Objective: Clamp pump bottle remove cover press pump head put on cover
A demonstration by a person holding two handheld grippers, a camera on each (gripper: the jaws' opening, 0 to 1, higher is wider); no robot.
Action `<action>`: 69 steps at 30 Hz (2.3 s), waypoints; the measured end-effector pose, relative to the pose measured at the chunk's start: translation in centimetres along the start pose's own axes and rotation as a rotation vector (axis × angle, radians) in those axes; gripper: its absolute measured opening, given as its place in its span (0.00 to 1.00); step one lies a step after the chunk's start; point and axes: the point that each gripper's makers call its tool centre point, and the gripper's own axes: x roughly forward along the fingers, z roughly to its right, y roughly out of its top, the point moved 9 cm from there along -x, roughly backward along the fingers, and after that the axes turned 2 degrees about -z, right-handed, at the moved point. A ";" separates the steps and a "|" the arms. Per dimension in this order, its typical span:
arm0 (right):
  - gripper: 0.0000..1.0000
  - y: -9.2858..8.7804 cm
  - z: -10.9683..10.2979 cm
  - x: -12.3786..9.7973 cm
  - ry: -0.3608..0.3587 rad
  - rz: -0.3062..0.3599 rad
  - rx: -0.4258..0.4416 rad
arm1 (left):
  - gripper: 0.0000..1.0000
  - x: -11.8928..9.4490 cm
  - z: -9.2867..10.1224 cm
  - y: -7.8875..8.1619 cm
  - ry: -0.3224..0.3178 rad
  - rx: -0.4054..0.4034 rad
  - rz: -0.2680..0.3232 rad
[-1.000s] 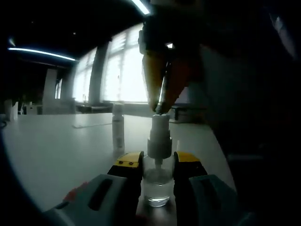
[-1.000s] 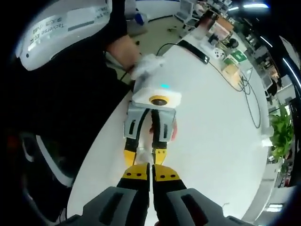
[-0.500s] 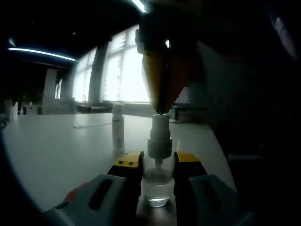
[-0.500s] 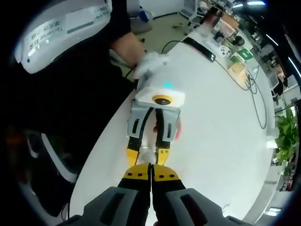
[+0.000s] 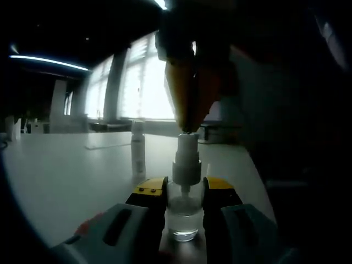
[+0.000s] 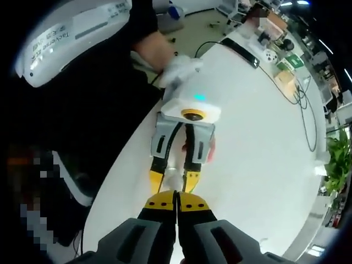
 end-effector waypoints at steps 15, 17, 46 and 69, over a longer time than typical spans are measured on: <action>0.00 0.3 0.3 0.2 0.041 -0.043 0.024 | 0.16 0.1 0.0 0.0 0.001 0.006 0.000; 0.00 0.3 0.4 0.2 0.049 -0.050 0.035 | 0.16 0.1 0.0 0.0 0.003 0.007 0.000; 0.00 0.0 0.5 0.6 0.060 -0.052 0.106 | 0.16 0.1 -0.2 0.0 -0.001 0.002 -0.001; 0.00 0.3 0.5 0.0 0.045 -0.079 0.091 | 0.16 -0.1 -0.1 0.0 0.000 0.011 -0.001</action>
